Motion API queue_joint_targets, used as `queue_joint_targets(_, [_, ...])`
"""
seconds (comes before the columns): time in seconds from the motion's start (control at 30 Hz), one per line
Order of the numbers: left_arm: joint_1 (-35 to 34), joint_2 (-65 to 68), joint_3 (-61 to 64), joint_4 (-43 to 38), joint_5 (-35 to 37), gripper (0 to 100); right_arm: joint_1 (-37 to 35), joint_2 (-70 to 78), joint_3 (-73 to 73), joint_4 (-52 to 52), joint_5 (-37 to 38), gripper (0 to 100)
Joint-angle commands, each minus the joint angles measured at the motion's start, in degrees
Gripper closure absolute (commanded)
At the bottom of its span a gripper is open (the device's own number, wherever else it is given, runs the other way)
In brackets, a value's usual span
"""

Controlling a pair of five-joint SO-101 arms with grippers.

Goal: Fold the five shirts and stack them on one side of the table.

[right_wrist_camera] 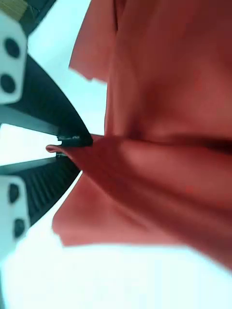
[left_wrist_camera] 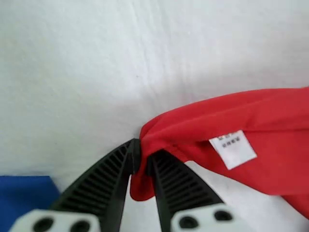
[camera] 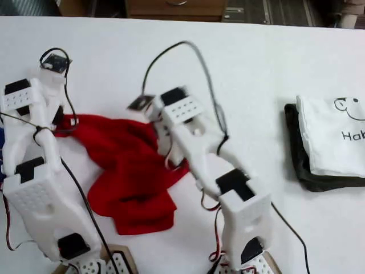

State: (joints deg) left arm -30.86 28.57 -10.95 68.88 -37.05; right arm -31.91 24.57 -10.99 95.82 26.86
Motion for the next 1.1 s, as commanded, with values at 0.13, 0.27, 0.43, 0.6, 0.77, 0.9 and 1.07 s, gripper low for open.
queue_joint_targets(0.13, [2.02, -3.43, -2.42, 2.37, -0.26, 98, 9.54, -15.25, -9.76, 0.13, 11.25, 97.8])
queue_joint_targets(0.27, [7.03, -9.41, -2.42, 7.91, -0.44, 98, 14.20, -19.74, -11.96, -4.79, 16.97, 97.8])
queue_joint_targets(0.43, [11.96, -20.40, -2.42, 14.77, -0.44, 98, 19.91, -24.13, -19.25, -10.33, 19.34, 97.8])
queue_joint_targets(0.6, [14.07, -32.88, -2.42, 19.52, -0.44, 98, 22.55, -26.33, -25.49, -13.93, 19.16, 97.8])
queue_joint_targets(0.77, [13.71, -47.74, -1.98, 21.01, -0.44, 98, 24.57, -31.25, -37.27, -14.73, 19.34, 97.8])
queue_joint_targets(0.9, [14.07, -57.67, -1.89, 21.19, 0.09, 98, 27.38, -35.56, -43.52, -14.73, 19.43, 97.8])
queue_joint_targets(1.07, [14.07, -66.81, -1.89, 21.10, -0.18, 98, 29.05, -40.04, -45.71, -14.73, 25.58, 97.8])
